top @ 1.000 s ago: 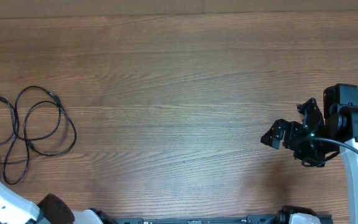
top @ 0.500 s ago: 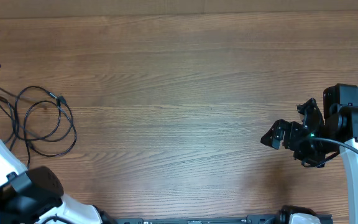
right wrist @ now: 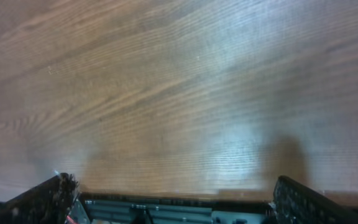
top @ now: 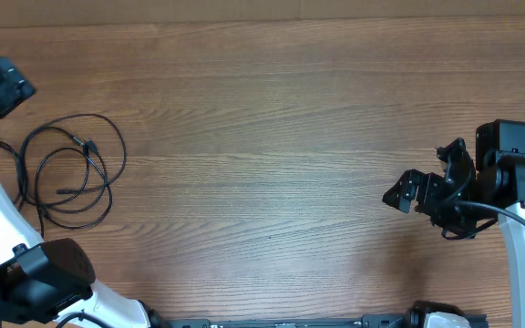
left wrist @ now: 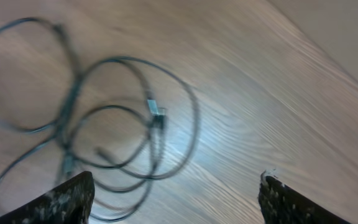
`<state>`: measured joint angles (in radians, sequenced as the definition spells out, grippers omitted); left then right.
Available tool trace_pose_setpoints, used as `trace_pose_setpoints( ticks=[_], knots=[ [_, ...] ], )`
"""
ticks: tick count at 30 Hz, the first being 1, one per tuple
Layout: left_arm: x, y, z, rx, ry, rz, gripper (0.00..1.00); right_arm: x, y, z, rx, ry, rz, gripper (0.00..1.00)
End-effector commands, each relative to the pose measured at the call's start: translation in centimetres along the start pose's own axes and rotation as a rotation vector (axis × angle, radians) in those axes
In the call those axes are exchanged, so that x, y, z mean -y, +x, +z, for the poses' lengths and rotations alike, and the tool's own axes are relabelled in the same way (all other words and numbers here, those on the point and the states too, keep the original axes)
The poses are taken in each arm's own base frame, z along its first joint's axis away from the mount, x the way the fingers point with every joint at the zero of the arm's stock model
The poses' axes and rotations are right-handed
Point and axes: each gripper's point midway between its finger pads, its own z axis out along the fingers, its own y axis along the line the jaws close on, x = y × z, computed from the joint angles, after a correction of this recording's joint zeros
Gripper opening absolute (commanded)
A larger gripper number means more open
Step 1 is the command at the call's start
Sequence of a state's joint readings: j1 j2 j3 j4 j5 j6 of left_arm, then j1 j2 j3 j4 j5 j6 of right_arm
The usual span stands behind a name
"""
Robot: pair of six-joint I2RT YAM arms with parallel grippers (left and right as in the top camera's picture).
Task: Untangle cables
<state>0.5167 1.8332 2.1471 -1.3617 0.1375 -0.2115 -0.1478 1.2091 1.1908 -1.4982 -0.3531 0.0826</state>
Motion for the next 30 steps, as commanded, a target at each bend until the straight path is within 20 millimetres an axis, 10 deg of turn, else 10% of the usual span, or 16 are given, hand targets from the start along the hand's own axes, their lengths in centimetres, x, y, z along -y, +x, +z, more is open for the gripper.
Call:
trace_pose_setpoints(
  ticks=[1,6,10,19,30],
  knots=[
    [6.1,2.1,0.0,-0.048,0.153,0.173,0.84,-0.8,-1.4,0.0,0.055,-0.030,-0.009,1.00],
    [13.2,7.8,-0.3,-0.164,0.240,0.402,0.86,-2.0,-3.3,0.2,0.121,-0.057,-0.060,1.00],
    [14.8,11.7,-0.7,-0.250,0.184,0.499,1.00,-2.0,-3.1,1.8,0.057,-0.013,-0.088,1.00],
    [15.8,18.0,-2.2,-0.408,0.083,0.574,1.00,-1.8,-4.3,6.5,-0.117,0.109,-0.128,1.00],
    [13.1,25.2,-1.6,-0.595,-0.016,0.571,1.00,-0.7,-4.7,3.8,-0.130,0.225,-0.117,1.00]
  ],
)
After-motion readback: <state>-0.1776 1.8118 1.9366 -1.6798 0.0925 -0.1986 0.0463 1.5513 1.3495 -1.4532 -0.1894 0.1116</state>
